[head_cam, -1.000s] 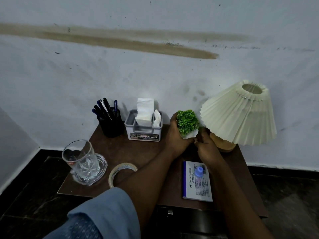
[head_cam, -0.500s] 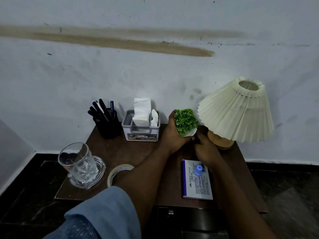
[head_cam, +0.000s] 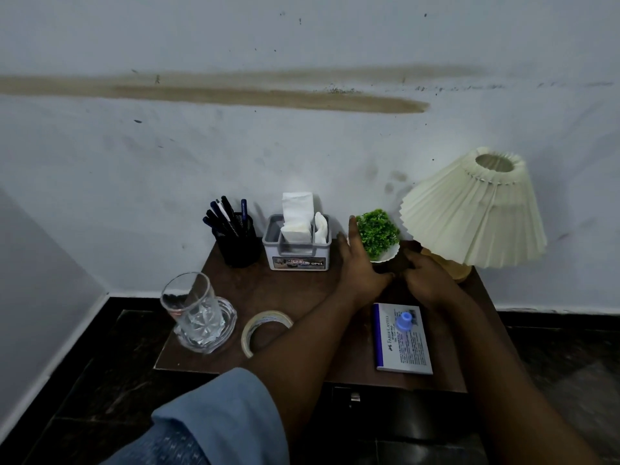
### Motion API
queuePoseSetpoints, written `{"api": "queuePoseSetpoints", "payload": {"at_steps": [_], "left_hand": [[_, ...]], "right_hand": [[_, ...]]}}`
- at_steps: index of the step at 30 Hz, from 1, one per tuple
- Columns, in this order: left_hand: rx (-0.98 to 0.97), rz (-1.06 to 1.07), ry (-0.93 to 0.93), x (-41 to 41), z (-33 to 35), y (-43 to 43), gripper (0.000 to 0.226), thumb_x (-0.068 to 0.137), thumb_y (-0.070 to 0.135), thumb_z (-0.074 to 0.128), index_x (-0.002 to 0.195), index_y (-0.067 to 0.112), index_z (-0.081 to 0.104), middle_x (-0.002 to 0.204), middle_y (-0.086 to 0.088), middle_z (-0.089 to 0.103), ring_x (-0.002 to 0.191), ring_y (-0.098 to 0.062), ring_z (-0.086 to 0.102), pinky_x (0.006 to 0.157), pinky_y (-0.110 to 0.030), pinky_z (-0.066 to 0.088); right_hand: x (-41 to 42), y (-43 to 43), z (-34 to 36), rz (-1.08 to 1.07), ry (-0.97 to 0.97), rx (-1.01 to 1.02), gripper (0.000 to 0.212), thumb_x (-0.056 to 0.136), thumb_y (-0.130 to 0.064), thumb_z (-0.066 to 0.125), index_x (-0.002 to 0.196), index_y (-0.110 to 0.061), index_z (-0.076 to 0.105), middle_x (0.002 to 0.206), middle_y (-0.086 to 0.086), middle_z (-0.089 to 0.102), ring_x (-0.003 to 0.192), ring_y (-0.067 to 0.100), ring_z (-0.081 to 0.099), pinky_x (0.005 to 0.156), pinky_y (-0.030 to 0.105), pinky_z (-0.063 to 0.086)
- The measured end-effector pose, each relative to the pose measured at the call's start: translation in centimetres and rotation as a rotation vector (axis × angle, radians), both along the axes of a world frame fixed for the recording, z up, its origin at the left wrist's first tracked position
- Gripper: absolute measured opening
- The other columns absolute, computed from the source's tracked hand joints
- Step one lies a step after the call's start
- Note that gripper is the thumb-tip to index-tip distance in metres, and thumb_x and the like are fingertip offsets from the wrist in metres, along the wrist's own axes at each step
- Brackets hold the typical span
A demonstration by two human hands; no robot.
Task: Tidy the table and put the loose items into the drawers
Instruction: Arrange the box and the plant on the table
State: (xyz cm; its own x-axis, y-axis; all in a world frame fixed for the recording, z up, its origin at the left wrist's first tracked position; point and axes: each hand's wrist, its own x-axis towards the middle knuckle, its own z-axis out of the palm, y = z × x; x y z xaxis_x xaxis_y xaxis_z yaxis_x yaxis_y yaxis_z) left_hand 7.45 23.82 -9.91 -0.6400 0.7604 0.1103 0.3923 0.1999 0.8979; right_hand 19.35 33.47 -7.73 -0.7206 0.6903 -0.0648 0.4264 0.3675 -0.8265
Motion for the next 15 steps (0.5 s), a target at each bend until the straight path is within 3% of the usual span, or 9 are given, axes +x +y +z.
{"api": "queuePoseSetpoints", "payload": {"at_steps": [2, 4, 6, 8, 10, 12, 15], "left_hand": [[-0.022, 0.01, -0.033, 0.9, 1.1, -0.9, 0.131, 0.077, 0.022, 0.087, 0.164, 0.028, -0.011, 0.17, -0.02, -0.002, 0.157, -0.025, 0.01, 0.116, -0.022, 0.012], [-0.023, 0.03, -0.012, 1.5, 2.2, -1.8, 0.123, 0.079, 0.017, 0.085, 0.165, 0.02, -0.003, 0.167, -0.017, 0.013, 0.154, -0.025, 0.021, 0.12, -0.023, 0.017], [-0.027, 0.043, 0.034, 1.7, 3.3, -3.1, 0.098, 0.08, 0.008, 0.078, 0.161, 0.012, 0.022, 0.158, -0.016, 0.038, 0.148, -0.029, 0.037, 0.123, -0.036, 0.031], [-0.024, 0.133, 0.107, 1.3, 3.9, -4.8, 0.061, 0.08, 0.003, 0.07, 0.137, 0.007, 0.049, 0.135, -0.014, 0.058, 0.13, -0.032, 0.054, 0.108, -0.044, 0.046], [0.002, 0.318, 0.202, 0.0, 4.2, -6.7, 0.039, 0.084, 0.007, 0.069, 0.12, 0.005, 0.055, 0.121, -0.013, 0.058, 0.115, -0.032, 0.058, 0.098, -0.046, 0.05], [0.027, 0.499, 0.21, -2.3, 4.2, -8.6, 0.045, 0.087, 0.019, 0.077, 0.123, 0.005, 0.053, 0.126, -0.014, 0.054, 0.118, -0.032, 0.056, 0.099, -0.048, 0.05], [-0.081, 0.597, 0.061, -6.0, 3.2, -10.6, 0.088, 0.078, 0.021, 0.09, 0.145, 0.001, 0.038, 0.147, -0.02, 0.043, 0.137, -0.037, 0.045, 0.114, -0.046, 0.041]], "right_hand": [[0.0, -0.5, 1.1, 0.034, -0.001, 0.055, 0.037, 0.092, -0.006, 0.052, 0.118, -0.028, 0.066, 0.119, -0.002, 0.07, 0.107, 0.016, 0.063, 0.092, 0.033, 0.048], [-0.1, -0.7, 2.0, 0.048, -0.103, 0.116, 0.031, 0.093, -0.01, 0.053, 0.119, -0.021, 0.067, 0.118, 0.003, 0.07, 0.108, 0.024, 0.065, 0.096, 0.04, 0.051], [-0.1, -1.2, 2.8, 0.067, -0.182, 0.184, 0.026, 0.096, -0.014, 0.053, 0.12, -0.017, 0.065, 0.118, 0.009, 0.069, 0.108, 0.03, 0.064, 0.097, 0.044, 0.052], [0.1, -1.7, 3.0, 0.102, -0.13, 0.223, 0.015, 0.095, -0.015, 0.058, 0.107, -0.02, 0.065, 0.113, 0.005, 0.069, 0.106, 0.027, 0.064, 0.093, 0.042, 0.051], [0.5, -2.1, 2.9, 0.118, -0.148, 0.19, 0.014, 0.095, -0.017, 0.062, 0.109, -0.021, 0.063, 0.109, 0.003, 0.069, 0.101, 0.023, 0.067, 0.089, 0.04, 0.052], [1.0, -2.2, 2.3, 0.104, -0.237, 0.09, 0.022, 0.096, -0.021, 0.063, 0.116, -0.014, 0.062, 0.108, 0.007, 0.07, 0.098, 0.022, 0.069, 0.09, 0.043, 0.054], [1.4, -1.9, 1.5, 0.09, -0.378, 0.074, 0.026, 0.097, -0.021, 0.062, 0.112, 0.0, 0.061, 0.109, 0.015, 0.067, 0.1, 0.028, 0.067, 0.093, 0.048, 0.053]]}}
